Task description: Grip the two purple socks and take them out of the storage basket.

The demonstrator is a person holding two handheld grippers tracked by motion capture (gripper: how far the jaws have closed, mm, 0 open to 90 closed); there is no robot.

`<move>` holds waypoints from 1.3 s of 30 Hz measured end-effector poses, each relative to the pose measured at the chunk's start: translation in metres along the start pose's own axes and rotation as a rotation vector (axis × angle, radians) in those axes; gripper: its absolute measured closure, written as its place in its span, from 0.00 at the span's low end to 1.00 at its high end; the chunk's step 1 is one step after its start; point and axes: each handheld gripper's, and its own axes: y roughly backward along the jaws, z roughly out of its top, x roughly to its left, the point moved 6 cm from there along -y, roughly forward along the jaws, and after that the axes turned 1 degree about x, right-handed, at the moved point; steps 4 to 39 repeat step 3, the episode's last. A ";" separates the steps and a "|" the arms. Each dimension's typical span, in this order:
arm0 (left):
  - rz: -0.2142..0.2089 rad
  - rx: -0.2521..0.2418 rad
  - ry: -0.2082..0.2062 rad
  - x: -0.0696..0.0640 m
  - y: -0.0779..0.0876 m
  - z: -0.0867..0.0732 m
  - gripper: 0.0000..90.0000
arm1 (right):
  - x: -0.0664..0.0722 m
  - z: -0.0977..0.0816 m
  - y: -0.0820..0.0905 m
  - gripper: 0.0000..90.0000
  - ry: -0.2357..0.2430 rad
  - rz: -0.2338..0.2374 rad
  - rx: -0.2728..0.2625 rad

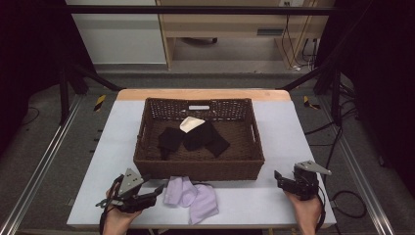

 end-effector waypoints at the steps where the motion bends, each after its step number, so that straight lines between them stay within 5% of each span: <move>1: 0.017 0.001 0.006 0.005 0.001 -0.002 0.40 | 0.000 0.000 0.000 0.25 -0.001 -0.001 0.001; 3: 0.053 0.006 0.012 0.015 0.002 -0.006 0.39 | 0.000 0.000 0.001 0.25 -0.007 0.000 0.002; 39: 0.053 0.006 0.012 0.015 0.002 -0.006 0.39 | 0.000 0.000 0.001 0.25 -0.007 0.000 0.002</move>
